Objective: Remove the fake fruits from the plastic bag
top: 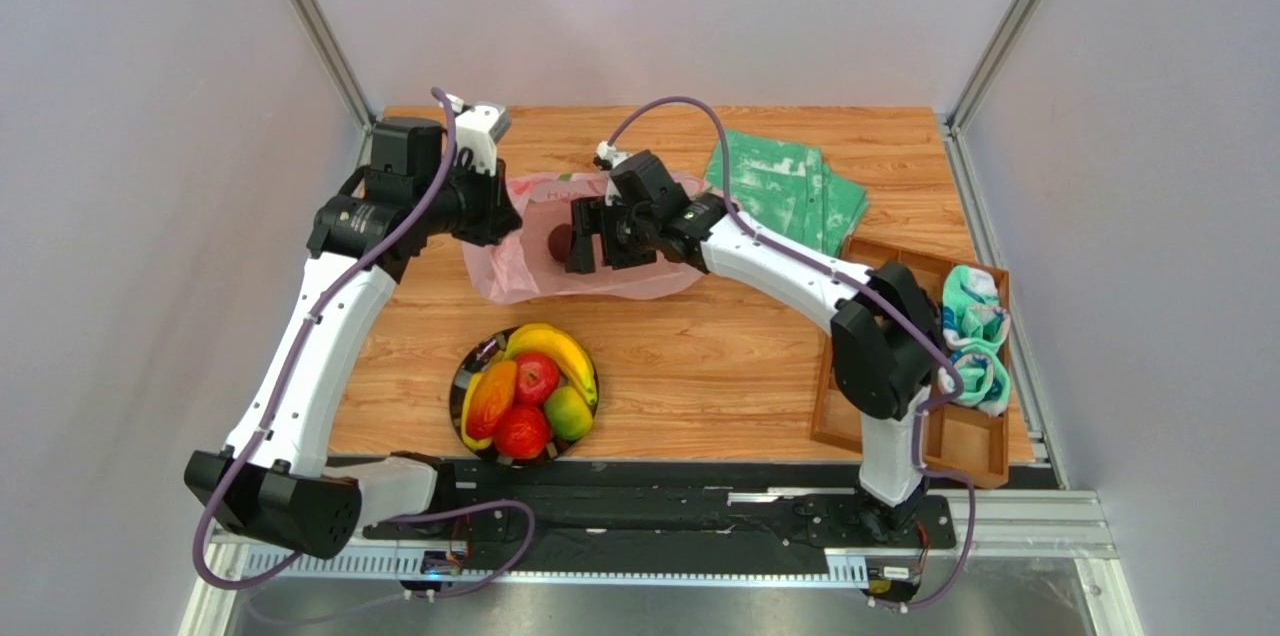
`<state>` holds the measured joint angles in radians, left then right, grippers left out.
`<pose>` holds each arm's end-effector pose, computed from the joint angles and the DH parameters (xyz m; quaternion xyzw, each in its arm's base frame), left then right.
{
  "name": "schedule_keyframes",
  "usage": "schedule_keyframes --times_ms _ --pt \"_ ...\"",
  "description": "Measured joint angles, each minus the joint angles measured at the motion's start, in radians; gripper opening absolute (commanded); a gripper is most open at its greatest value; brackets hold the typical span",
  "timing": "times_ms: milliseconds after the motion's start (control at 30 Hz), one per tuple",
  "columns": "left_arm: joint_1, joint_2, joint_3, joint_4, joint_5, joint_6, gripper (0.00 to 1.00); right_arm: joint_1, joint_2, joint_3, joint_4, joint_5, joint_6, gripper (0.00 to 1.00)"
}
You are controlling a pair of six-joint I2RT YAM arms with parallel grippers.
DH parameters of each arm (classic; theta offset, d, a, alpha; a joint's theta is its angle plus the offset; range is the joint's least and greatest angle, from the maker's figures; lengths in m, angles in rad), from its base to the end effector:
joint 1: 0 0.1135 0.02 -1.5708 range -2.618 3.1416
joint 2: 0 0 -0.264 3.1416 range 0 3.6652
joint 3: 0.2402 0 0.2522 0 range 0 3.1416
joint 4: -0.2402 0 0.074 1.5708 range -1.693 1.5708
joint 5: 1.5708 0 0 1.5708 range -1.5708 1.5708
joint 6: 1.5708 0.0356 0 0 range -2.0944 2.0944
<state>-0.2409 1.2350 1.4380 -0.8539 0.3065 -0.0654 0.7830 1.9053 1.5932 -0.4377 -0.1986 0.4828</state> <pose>0.2370 -0.0693 0.4055 0.1451 0.8762 -0.2021 0.4127 0.3054 0.3139 0.2705 -0.1755 0.8962 0.3082 0.2664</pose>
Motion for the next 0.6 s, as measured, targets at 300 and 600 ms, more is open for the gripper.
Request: schedule_keyframes --times_ms 300,600 --pt "0.000 -0.061 -0.110 -0.052 0.060 0.000 0.00 0.095 0.252 0.235 -0.019 0.341 0.032 0.99" --pt "0.000 -0.100 -0.129 -0.100 0.086 0.006 0.00 0.126 0.324 0.303 -0.020 0.513 -0.018 0.98"
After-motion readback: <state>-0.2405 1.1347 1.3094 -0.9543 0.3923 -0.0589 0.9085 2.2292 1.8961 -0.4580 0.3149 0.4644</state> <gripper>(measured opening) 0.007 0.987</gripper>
